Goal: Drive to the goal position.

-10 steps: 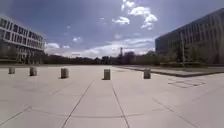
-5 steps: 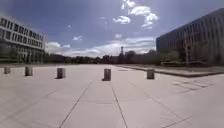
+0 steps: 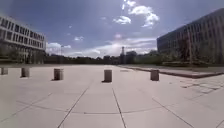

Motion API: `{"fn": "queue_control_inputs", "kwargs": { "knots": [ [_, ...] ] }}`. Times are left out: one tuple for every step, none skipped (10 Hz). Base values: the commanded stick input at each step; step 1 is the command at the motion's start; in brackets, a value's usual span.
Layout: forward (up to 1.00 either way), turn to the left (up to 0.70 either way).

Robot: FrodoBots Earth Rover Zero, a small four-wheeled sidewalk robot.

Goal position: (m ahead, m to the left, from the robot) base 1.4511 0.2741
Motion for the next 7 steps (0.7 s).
{"fn": "queue_control_inputs", "kwargs": {
  "knots": [
    [0.7,0.0],
    [0.7,0.0],
    [0.7,0.0],
    [0.7,0.0],
    [0.7,0.0],
    [0.7,0.0],
    [0.7,0.0]
  ]
}}
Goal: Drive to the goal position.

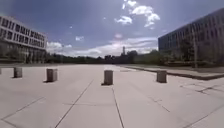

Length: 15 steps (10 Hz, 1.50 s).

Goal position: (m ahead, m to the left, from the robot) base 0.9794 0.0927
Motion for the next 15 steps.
{"fn": "queue_control_inputs", "kwargs": {
  "knots": [
    [0.7,0.0],
    [0.7,0.0],
    [0.7,0.0],
    [0.7,0.0],
    [0.7,0.0],
    [0.7,0.0],
    [0.7,0.0],
    [0.7,0.0],
    [0.7,0.0],
    [0.7,-0.01],
    [0.7,-0.15],
    [0.7,-0.29],
    [0.7,-0.35],
    [0.7,-0.35],
    [0.7,-0.35]
  ]
}}
